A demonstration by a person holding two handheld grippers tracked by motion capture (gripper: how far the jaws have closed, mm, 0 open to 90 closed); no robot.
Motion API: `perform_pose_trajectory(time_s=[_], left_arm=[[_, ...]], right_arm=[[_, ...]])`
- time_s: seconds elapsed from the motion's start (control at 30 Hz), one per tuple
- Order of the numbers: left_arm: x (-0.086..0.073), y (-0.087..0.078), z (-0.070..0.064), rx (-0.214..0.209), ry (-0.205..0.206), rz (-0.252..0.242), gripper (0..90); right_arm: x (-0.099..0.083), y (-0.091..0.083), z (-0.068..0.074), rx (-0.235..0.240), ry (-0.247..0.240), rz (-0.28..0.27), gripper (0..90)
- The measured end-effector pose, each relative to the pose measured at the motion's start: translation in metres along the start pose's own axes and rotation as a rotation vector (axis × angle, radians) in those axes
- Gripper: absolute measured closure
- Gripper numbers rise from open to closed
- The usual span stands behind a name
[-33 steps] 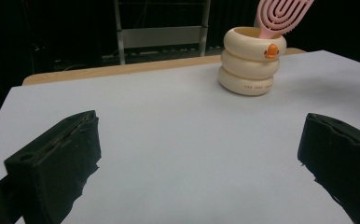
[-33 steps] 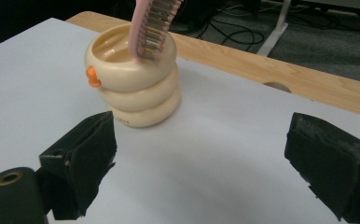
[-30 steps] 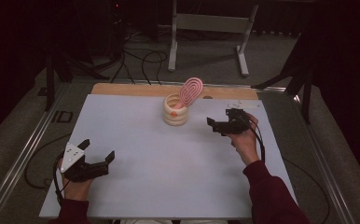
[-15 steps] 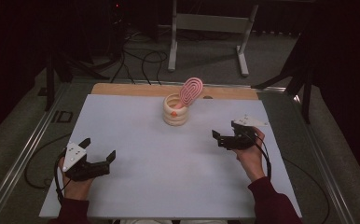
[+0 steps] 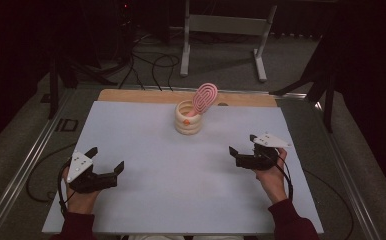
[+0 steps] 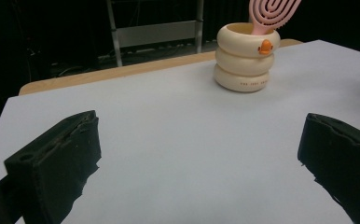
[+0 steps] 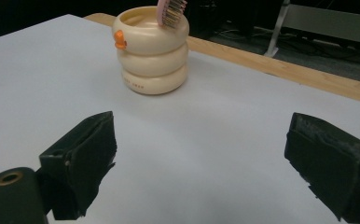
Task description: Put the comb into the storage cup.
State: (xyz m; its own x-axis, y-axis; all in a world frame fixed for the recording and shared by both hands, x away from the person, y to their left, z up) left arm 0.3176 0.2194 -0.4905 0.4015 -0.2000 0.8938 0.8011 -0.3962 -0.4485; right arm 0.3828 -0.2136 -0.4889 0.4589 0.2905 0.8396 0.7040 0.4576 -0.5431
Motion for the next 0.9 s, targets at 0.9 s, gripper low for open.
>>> perform_pose_trajectory(time_s=[0.9], left_arm=[[-0.002, 0.002, 0.001, -0.011, 0.003, 0.007, 0.0]], right_arm=[[-0.038, -0.026, -0.012, -0.016, 0.058, -0.067, 8.8]])
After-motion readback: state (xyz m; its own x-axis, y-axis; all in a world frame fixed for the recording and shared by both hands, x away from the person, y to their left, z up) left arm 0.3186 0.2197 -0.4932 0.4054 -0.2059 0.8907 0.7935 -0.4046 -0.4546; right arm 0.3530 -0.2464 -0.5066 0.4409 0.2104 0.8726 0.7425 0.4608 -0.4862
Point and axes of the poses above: each handheld gripper's, and its own axes: y roughly forward along the jaws, x roughly out of its top, z roughly to its left, the point moved 7 cm from there along y, roughly forward along the jaws, and after that the axes turned 7 degrees about z, right-handed, at the moved point
